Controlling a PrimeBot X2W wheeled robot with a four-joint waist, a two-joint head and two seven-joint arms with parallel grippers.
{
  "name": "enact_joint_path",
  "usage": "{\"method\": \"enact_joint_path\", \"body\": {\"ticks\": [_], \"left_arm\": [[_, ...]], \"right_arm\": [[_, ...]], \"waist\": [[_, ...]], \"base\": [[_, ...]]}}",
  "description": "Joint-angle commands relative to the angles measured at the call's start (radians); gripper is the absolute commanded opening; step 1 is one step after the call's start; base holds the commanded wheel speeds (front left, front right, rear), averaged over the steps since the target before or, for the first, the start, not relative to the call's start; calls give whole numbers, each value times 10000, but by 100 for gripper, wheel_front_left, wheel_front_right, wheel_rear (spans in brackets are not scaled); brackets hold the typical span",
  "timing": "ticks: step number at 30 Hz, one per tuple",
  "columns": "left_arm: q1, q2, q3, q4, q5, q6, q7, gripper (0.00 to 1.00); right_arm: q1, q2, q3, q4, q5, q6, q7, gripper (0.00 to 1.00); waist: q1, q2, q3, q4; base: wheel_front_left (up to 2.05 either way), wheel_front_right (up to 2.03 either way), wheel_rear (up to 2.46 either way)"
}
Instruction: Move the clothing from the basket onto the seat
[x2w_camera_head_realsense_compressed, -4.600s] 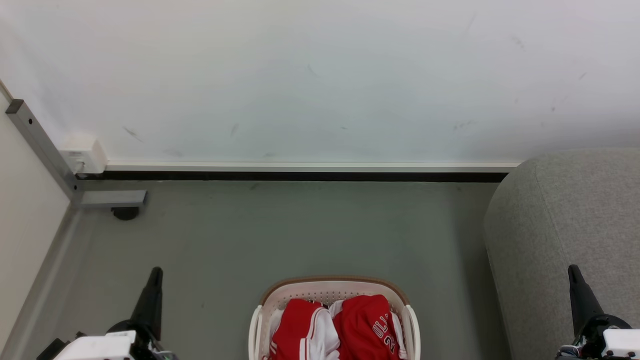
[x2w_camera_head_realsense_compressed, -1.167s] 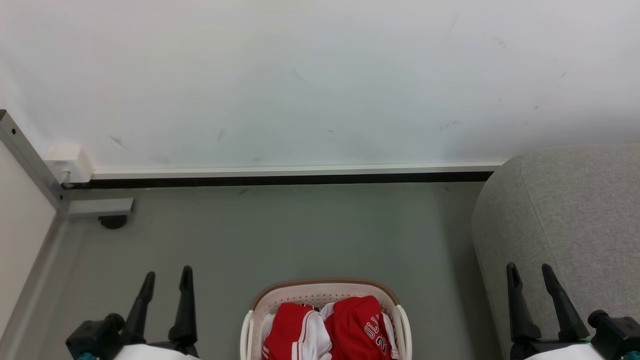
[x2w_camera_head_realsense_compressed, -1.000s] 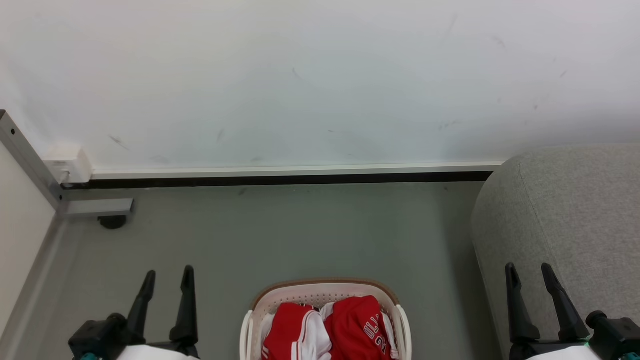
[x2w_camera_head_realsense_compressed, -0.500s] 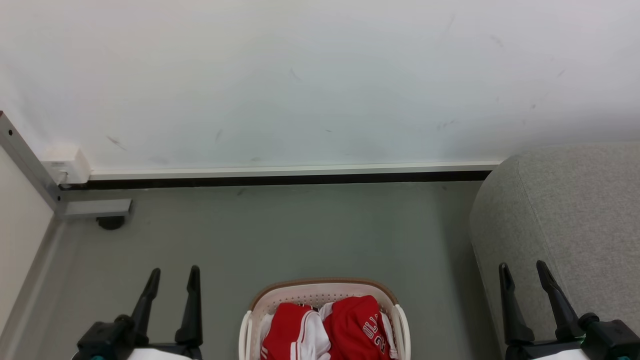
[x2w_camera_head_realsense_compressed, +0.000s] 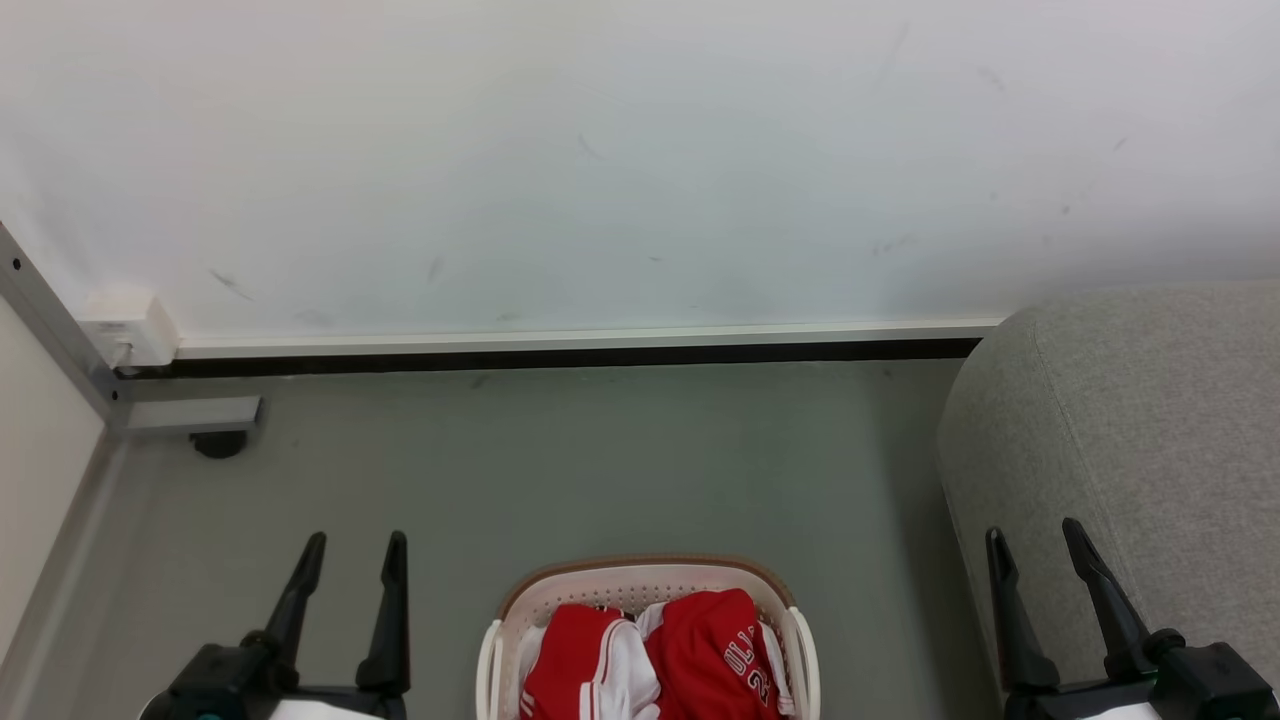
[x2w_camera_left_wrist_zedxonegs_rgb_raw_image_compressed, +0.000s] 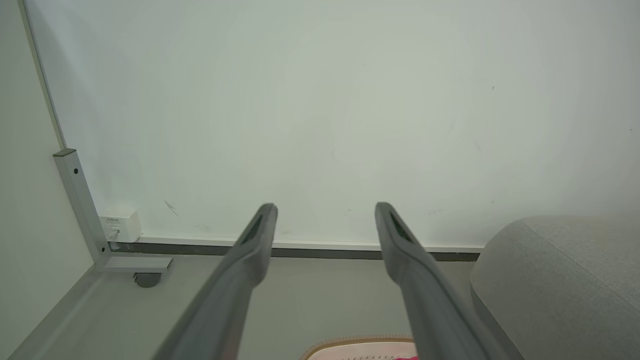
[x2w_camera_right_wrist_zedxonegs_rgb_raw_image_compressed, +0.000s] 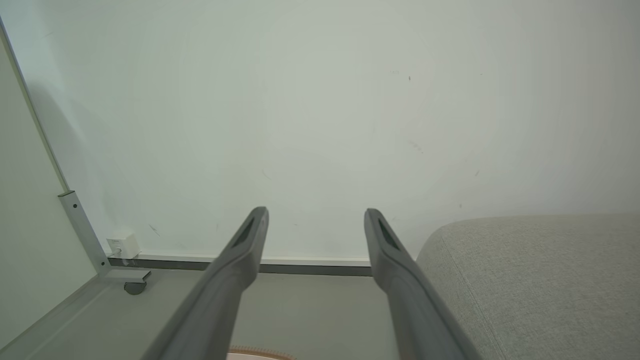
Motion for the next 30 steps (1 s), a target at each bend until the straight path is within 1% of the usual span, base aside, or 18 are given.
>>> {"method": "enact_joint_path", "body": {"ticks": [1,20,25,30], "left_arm": [[14,41,14,1,88,-20,-12,100],[-61,22,-7,61,-123,-74,-10,100],[-113,23,30,1,-165,-82,-10,100],[-280,25,66,35,-140,-86,-10,100]], "right_arm": [[-36,-62,-15,26,51,11,0,100],[-135,-58,112,156,287,11,0,100],[-233,-58,176,85,361,11,0,100],[-363,-55,244,3,462,9,2,100]], "waist": [[-1,-1,-1,1],[-1,-1,-1,-47],[-1,-1,183,-213],[-1,-1,589,-554]], "base": [[0,0,0],[0,0,0],[0,0,0],[0,0,0]]}}
